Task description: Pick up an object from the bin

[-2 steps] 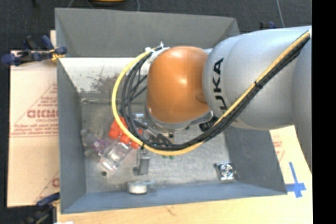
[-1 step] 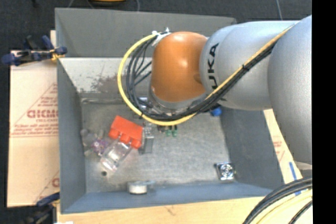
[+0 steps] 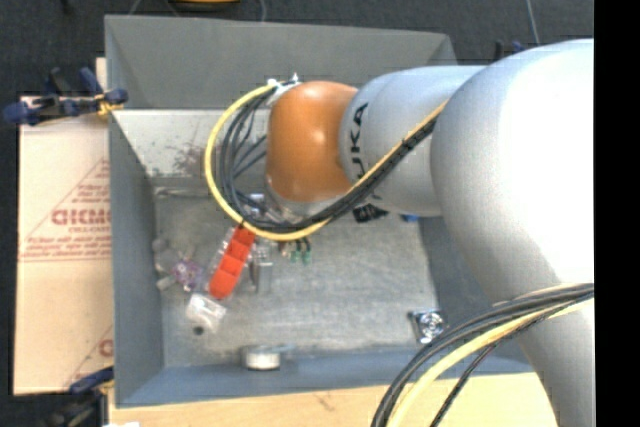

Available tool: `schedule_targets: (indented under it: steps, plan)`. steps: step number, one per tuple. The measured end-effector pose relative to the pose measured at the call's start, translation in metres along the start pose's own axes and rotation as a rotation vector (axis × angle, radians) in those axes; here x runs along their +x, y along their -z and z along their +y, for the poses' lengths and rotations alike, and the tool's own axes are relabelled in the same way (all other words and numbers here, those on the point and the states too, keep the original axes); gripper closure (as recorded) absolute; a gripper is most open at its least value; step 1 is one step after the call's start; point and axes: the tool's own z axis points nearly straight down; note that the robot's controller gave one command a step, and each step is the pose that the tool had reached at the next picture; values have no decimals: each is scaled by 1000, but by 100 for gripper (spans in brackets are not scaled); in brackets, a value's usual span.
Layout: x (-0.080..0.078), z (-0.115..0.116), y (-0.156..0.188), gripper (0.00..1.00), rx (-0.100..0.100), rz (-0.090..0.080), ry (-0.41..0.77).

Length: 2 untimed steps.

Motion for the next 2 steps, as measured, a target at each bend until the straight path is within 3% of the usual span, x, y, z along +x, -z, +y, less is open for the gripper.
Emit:
schedule_targets:
  steps: [1,2]
  plan:
    - [-1,0,2,100,-1,-6,-5]
    - [-1,0,2,0,-2,-6,-7]
